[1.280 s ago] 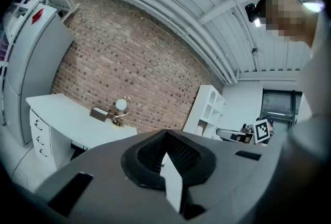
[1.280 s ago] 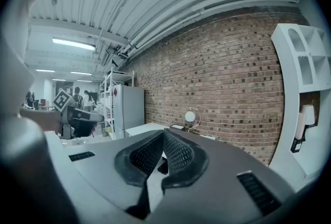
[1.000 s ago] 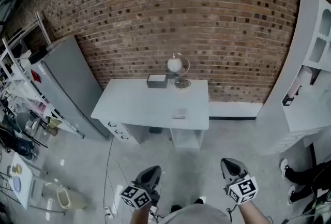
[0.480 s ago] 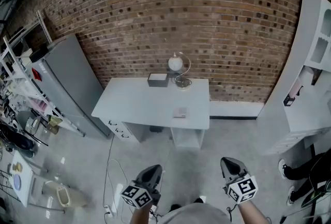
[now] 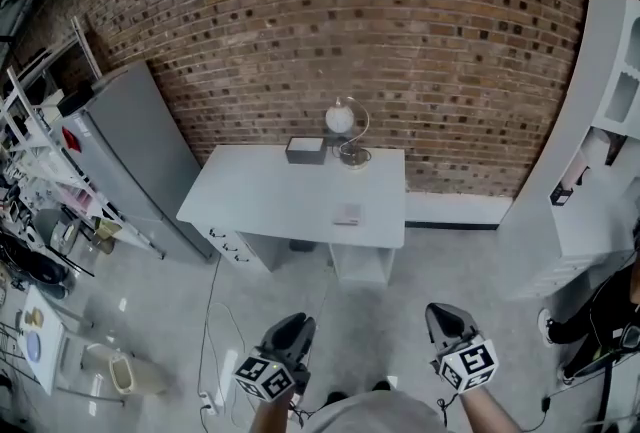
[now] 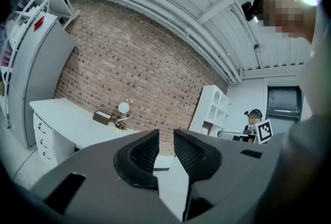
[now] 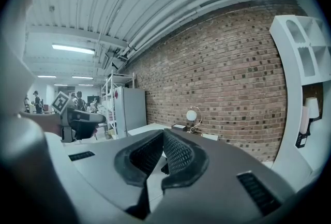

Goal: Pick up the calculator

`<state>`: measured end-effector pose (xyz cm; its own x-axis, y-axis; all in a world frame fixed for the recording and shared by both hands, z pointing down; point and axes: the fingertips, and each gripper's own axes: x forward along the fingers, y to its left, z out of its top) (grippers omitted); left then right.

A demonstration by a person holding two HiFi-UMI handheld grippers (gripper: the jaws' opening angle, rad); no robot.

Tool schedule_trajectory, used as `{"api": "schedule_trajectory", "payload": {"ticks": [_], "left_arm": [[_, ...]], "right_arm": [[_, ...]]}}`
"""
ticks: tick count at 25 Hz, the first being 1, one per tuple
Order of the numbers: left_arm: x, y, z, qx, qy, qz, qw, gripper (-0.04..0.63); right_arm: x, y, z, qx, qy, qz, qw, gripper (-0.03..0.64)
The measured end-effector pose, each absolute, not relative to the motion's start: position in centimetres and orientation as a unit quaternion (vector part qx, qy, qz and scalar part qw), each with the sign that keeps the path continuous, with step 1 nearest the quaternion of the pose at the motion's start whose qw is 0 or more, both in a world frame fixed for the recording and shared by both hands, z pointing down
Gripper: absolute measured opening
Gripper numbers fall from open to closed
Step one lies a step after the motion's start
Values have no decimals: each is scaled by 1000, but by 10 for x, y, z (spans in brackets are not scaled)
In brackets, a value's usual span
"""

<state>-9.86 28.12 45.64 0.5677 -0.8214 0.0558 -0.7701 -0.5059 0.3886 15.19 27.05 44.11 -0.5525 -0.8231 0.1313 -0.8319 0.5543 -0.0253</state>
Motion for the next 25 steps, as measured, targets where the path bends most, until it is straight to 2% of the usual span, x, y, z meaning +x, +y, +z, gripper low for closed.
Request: {"api": "schedule_trajectory", "payload": {"ticks": [9, 25], "left_arm": [[-84, 272, 460, 858, -474, -62, 189, 193], [-61, 250, 473, 845, -495, -43, 198, 207]], "right_arm": [[169, 258, 448, 460, -885, 48, 54, 11], [191, 230, 467, 441, -892, 70, 66, 11]]}}
